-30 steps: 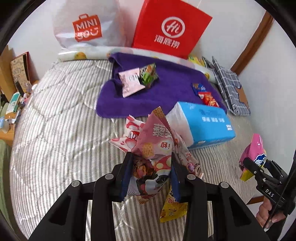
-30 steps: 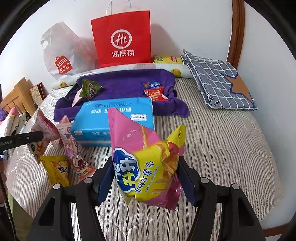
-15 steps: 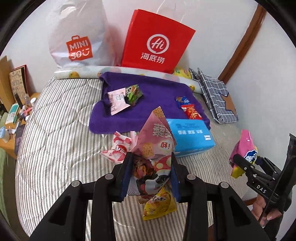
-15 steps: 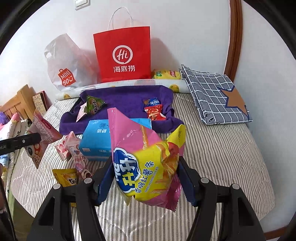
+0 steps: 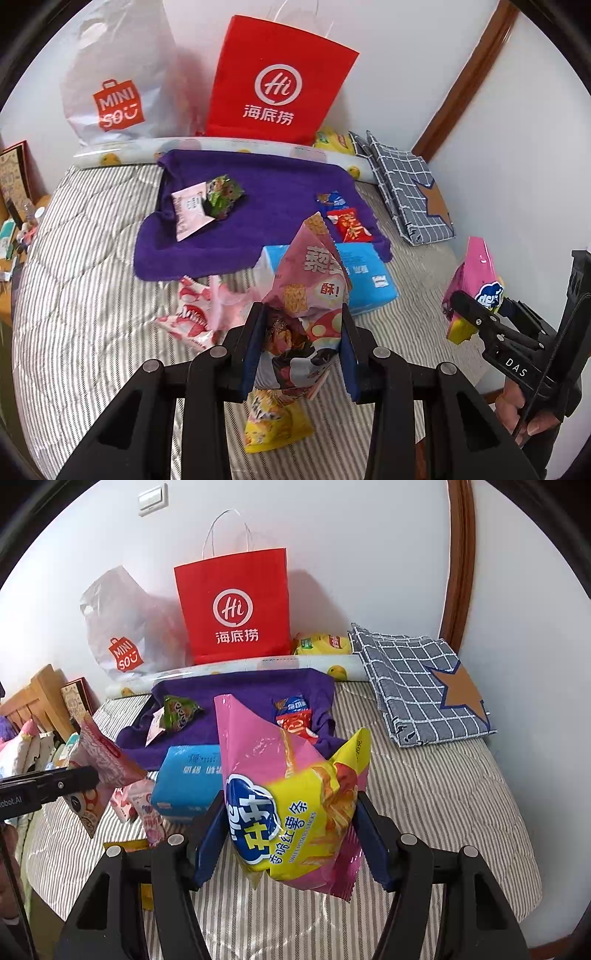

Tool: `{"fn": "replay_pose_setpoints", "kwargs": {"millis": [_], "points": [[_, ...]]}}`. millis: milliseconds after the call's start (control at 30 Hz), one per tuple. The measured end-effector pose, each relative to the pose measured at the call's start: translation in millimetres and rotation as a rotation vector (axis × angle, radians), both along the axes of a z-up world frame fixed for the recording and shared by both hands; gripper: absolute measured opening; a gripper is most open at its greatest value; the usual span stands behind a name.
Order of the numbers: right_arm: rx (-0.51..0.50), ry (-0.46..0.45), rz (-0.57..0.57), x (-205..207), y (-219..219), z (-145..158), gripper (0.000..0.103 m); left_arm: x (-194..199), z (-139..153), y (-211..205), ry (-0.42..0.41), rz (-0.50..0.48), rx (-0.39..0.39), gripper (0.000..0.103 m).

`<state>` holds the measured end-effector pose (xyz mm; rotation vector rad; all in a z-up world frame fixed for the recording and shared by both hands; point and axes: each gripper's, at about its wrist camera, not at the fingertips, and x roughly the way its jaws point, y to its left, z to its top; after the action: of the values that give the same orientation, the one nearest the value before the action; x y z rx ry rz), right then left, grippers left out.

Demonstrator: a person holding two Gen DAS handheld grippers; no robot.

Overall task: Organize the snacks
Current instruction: 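Carry the chip bag and pink snack packet over the purple towel with both grippers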

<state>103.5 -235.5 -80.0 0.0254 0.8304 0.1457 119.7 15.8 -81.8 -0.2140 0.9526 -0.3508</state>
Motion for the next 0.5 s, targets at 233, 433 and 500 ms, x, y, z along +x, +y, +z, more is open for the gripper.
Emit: {"fn": "replay_pose_setpoints", "kwargs": {"millis": [233,433,500], "points": [[0.006,-0.01,-0.002,17.6,-1.5,5.8,0.063,19.2,6.8,-9.1,-0.006,-0.014,-0.004,0.037],[0.01,-0.02,-0.004,33.3,-0.3,9.1,0.063,34.2,11.2,-10.4,-0.006,-0.012,-0.01,0.037],[0.013,-0.024,-0.006,38.6,-0.3,10.2,0.063,40.8,12.8,-10.2,-0.004,-0.015,-0.018,0.037]]}}
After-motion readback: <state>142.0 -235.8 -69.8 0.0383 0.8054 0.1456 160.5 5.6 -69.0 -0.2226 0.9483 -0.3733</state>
